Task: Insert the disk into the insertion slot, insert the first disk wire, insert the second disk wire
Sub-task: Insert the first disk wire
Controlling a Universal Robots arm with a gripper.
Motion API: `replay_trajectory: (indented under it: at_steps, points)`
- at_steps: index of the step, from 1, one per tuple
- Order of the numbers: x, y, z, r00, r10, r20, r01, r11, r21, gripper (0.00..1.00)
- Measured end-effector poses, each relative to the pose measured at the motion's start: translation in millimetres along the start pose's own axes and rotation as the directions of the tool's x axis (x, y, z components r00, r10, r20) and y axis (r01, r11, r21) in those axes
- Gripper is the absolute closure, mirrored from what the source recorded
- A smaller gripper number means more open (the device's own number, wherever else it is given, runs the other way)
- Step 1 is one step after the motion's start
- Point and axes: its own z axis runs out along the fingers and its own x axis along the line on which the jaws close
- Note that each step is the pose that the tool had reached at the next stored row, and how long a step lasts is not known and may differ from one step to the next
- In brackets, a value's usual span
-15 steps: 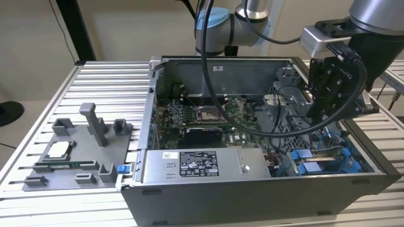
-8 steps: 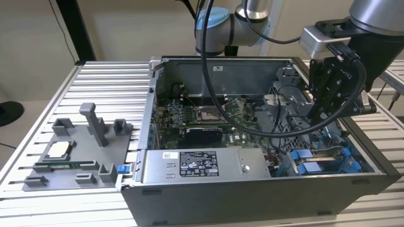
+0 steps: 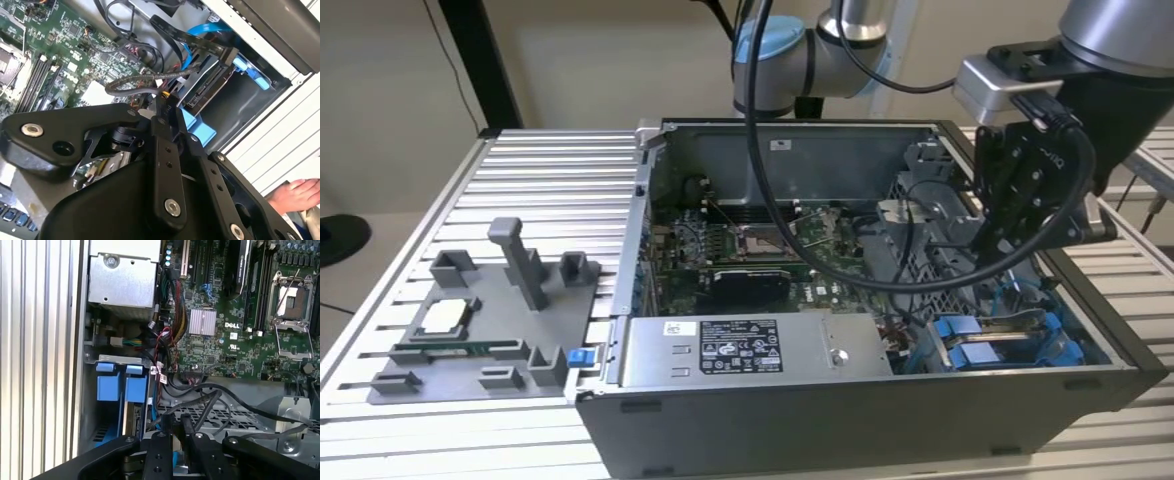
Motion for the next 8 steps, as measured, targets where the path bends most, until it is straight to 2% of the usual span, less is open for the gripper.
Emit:
replay_trajectory:
  at_steps: [8]
  points:
    - [4.0,-1.2,0.8,1.0,0.0,0.0,0.0,1.0,0.0,1.0]
